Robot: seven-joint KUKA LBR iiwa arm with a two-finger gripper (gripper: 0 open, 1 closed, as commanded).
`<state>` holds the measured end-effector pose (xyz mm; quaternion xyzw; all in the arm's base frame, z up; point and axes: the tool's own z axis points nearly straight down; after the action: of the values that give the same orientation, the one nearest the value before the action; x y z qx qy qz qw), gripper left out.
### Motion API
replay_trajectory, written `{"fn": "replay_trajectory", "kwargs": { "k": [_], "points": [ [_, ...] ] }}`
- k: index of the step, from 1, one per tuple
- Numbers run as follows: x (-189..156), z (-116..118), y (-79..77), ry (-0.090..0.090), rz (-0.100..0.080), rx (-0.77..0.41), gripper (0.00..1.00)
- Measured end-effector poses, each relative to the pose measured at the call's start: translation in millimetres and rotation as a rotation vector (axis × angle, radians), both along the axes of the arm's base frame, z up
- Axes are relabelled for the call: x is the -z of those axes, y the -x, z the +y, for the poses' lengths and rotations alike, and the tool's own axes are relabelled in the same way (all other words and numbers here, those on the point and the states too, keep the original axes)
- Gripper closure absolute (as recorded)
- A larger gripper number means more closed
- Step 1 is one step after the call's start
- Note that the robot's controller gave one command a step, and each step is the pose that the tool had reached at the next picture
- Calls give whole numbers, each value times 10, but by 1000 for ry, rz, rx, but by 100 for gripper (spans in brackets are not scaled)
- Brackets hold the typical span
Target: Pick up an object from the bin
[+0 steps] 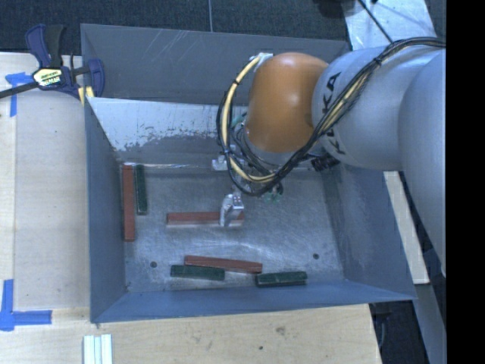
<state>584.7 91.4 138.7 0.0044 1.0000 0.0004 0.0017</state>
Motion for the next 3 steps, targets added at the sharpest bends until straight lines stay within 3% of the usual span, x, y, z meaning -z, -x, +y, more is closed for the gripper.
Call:
{"fn": "replay_trajectory", "kwargs": {
  "k": [1,2,3],
  "points": [
    [18,1,1,0,1,0,0],
    [564,-27,101,-2,-9,144,100],
    [564,-27,101,-2,-9,144,100]
  ]
}}
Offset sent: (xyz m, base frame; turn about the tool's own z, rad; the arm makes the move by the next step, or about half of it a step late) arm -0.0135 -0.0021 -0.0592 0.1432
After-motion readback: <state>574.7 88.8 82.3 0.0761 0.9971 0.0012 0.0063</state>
